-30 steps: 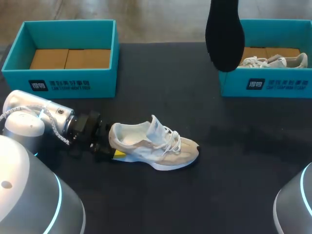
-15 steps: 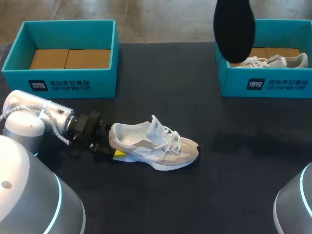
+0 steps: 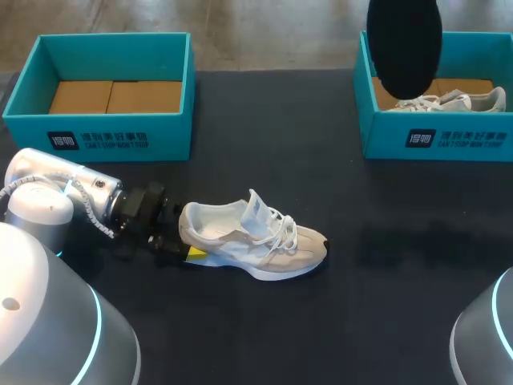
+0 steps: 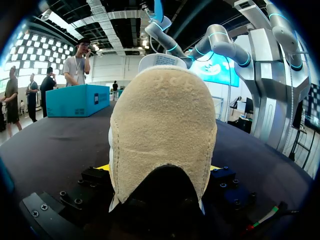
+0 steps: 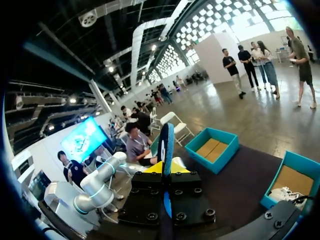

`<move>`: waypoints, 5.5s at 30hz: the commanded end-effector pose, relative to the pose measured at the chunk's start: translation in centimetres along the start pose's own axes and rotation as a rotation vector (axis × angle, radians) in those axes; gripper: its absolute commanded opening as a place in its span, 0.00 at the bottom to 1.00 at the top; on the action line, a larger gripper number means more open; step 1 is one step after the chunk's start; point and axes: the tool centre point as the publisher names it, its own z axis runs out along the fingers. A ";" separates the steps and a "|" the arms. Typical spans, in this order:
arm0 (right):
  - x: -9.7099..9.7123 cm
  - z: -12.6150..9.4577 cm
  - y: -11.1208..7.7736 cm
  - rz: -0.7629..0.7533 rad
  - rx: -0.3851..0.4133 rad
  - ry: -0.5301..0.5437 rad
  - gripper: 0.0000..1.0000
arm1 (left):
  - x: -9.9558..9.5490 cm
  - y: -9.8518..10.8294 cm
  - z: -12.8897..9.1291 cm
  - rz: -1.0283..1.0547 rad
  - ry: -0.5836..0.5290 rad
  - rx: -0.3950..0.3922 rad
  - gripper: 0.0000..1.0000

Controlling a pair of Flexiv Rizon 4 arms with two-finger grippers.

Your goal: Take the shoe out of the shoebox, open the shoe tongue, remove and reinsert the insole, then place the shoe into the shoebox

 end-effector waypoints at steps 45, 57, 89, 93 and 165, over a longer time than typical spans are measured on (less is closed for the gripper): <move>7.8 -3.6 -1.1 -0.073 -0.035 0.038 0.00 | -0.1 0.1 0.1 0.000 -0.001 -0.001 0.00; 7.8 -3.6 -1.1 -0.073 -0.035 0.038 0.00 | 0.4 -0.3 -0.2 0.007 0.018 -0.020 0.10; 7.8 -3.6 -1.1 -0.073 -0.035 0.038 0.00 | 2.2 -2.9 -5.5 0.013 -0.055 -0.301 1.00; 7.8 -3.6 -1.1 -0.073 -0.035 0.038 0.00 | 2.2 -3.6 -6.4 0.020 -0.047 -0.399 1.00; 7.8 -3.6 -1.1 -0.073 -0.035 0.038 0.00 | -2.0 -11.3 -3.9 0.128 0.065 -1.123 1.00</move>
